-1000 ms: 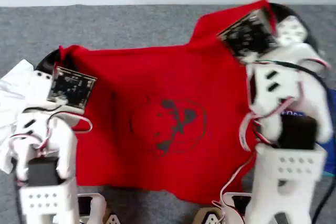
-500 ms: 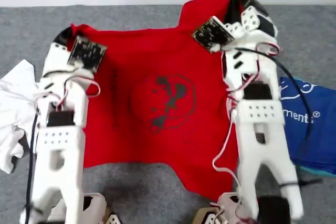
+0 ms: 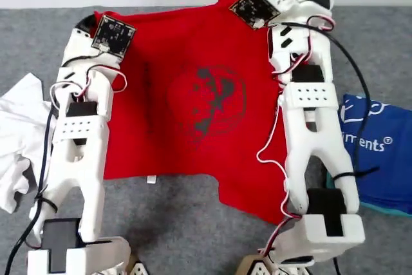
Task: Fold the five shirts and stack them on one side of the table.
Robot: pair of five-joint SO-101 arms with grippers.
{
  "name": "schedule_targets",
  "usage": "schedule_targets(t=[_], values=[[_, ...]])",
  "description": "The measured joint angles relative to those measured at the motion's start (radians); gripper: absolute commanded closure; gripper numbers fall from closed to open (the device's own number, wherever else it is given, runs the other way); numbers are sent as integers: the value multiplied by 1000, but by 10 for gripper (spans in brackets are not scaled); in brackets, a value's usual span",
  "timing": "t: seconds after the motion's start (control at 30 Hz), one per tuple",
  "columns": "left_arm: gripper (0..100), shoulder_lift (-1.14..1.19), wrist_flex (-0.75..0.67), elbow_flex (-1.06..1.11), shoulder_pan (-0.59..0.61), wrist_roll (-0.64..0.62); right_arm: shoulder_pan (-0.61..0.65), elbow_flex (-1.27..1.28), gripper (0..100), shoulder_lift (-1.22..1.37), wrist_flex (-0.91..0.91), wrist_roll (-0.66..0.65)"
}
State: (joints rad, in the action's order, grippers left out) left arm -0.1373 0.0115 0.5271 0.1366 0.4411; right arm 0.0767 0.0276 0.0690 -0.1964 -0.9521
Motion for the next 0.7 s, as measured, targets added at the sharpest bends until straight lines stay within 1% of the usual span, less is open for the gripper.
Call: schedule_targets(t=[0.13, 0.27, 0.33, 0.47, 0.7], values=[[996, 0, 5, -3, 0, 0, 0, 0, 988, 2, 0, -15], [996, 0, 80, -3, 0, 0, 0, 57, 988, -23, 21, -17], [996, 0, 127, -3, 0, 9, -2, 107, 988, -63, 81, -17], [995, 0, 252, -3, 0, 86, -2, 203, 988, -175, 239, -17], [995, 0, 503, -3, 0, 110, -2, 362, 989, -394, 499, -17]])
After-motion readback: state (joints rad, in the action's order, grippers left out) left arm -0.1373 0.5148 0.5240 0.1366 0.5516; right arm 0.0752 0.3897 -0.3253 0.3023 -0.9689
